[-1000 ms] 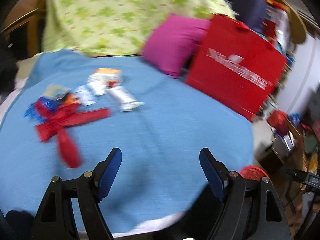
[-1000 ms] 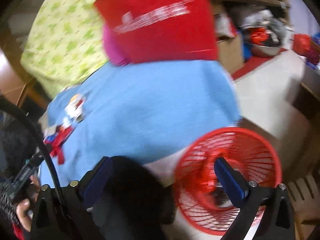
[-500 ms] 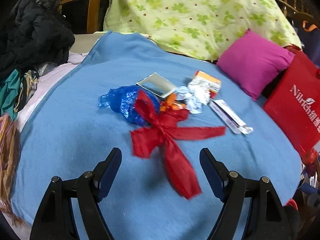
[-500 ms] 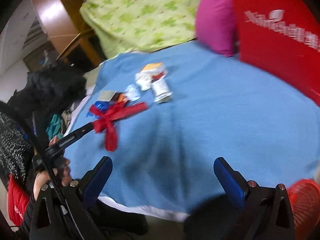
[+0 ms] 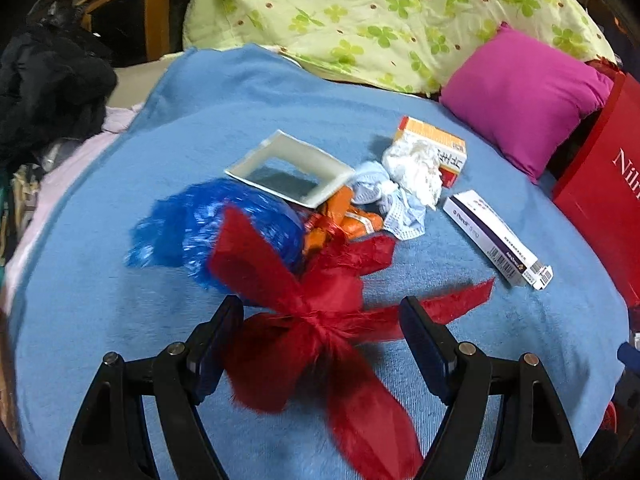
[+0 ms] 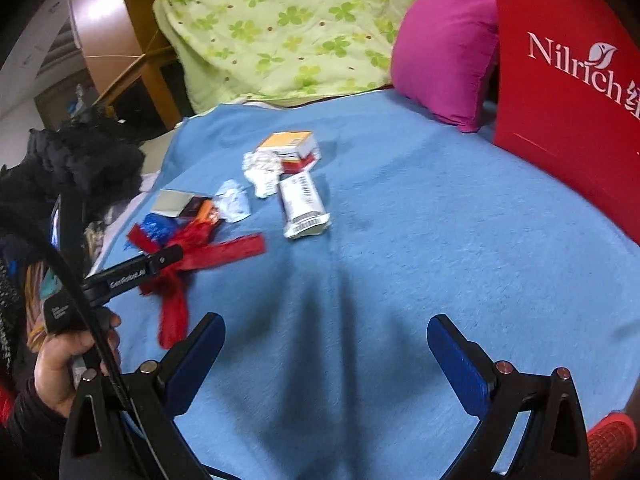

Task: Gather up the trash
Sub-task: 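Grasp the red ribbon bow with the left tool while the right tool grasps the white medicine box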

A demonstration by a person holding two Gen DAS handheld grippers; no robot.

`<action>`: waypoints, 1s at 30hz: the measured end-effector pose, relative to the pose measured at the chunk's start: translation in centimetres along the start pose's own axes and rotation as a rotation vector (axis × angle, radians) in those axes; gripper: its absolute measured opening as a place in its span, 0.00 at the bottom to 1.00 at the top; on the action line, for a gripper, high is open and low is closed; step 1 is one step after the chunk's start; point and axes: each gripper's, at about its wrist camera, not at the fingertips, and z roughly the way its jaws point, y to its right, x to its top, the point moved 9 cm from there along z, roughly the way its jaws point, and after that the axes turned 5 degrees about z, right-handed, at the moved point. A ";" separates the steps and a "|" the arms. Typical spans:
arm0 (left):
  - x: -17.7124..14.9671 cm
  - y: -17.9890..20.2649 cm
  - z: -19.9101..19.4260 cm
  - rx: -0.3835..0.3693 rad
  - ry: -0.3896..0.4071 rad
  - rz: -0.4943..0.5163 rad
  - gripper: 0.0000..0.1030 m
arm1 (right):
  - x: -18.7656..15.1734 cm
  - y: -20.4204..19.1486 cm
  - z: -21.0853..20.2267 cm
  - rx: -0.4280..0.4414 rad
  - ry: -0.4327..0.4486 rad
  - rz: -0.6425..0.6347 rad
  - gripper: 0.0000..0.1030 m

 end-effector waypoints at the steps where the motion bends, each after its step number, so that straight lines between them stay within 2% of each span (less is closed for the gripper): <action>1: -0.1 0.1 0.2 -0.004 -0.001 0.003 0.72 | 0.1 0.2 0.3 -0.006 -0.003 -0.001 0.99; 2: -0.3 0.2 0.5 -0.010 -0.011 0.005 0.57 | 0.3 0.2 0.6 -0.012 -0.006 -0.004 0.99; 4: -0.8 0.3 1.1 -0.038 -0.040 -0.001 0.34 | 0.6 0.3 1.3 -0.026 -0.014 -0.012 0.99; 7: -1.0 0.2 0.8 -0.047 -0.034 -0.014 0.28 | 1.6 -0.3 2.0 -0.038 -0.014 -0.035 0.99; 15: 0.2 -0.7 -2.7 -0.067 0.081 -0.050 0.25 | 5.9 -3.8 5.1 -0.021 -0.017 -0.098 0.99; 20: 1.0 -2.0 -3.8 -0.099 0.123 -0.110 0.25 | 8.0 -6.2 9.2 -0.025 -0.052 -0.145 0.99; 22: 1.4 -2.6 -4.2 -0.104 0.144 -0.137 0.25 | 8.5 -6.5 11.2 -0.052 -0.073 -0.162 0.95; 26: 1.8 -3.3 -4.0 -0.125 0.150 -0.182 0.25 | 8.0 -5.3 14.7 -0.113 -0.149 -0.161 0.74; 27: 1.8 -3.1 -3.7 -0.137 0.140 -0.184 0.25 | 7.7 -5.0 15.1 -0.114 -0.166 -0.152 0.59; 28: 1.8 -3.0 -3.6 -0.144 0.135 -0.181 0.25 | 7.3 -4.5 15.3 -0.123 -0.177 -0.138 0.50; 30: 1.7 -2.4 -3.5 -0.151 0.132 -0.158 0.25 | 7.1 -4.1 14.7 -0.109 -0.151 -0.133 0.48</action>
